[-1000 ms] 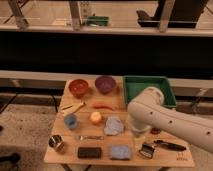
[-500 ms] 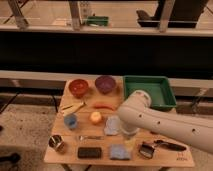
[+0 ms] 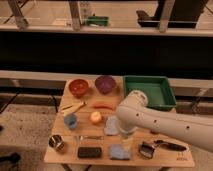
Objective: Place towel in purple bowl
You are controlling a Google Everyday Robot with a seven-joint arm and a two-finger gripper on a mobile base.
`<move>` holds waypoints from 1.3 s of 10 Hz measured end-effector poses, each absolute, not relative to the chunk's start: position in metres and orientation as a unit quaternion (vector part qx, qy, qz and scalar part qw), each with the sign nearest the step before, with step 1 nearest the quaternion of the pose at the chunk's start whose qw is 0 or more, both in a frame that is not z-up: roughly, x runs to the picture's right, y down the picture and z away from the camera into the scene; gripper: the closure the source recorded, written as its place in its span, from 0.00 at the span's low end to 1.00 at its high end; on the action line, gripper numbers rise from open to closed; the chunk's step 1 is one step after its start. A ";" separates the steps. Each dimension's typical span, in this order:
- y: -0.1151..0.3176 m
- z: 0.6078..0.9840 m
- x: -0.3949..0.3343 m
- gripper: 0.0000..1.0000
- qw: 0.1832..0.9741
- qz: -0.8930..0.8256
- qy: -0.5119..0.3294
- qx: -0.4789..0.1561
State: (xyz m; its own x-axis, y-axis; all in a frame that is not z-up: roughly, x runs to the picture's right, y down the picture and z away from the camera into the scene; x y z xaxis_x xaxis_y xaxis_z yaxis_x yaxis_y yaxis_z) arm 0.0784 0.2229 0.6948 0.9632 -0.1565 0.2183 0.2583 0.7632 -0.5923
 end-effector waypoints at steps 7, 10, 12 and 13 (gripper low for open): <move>0.198 0.739 0.062 0.20 0.946 -0.116 -0.115 -0.280; 0.206 0.764 0.050 0.20 0.944 -0.127 -0.123 -0.279; 0.207 0.777 0.040 0.20 0.942 -0.135 -0.126 -0.280; 0.204 0.784 0.034 0.20 0.941 -0.140 -0.128 -0.280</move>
State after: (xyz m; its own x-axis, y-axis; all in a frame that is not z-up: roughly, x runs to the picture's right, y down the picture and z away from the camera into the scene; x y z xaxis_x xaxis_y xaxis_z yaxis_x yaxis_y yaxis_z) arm 0.0344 0.2043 0.7840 0.9279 -0.1913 0.3201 0.3352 0.8041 -0.4911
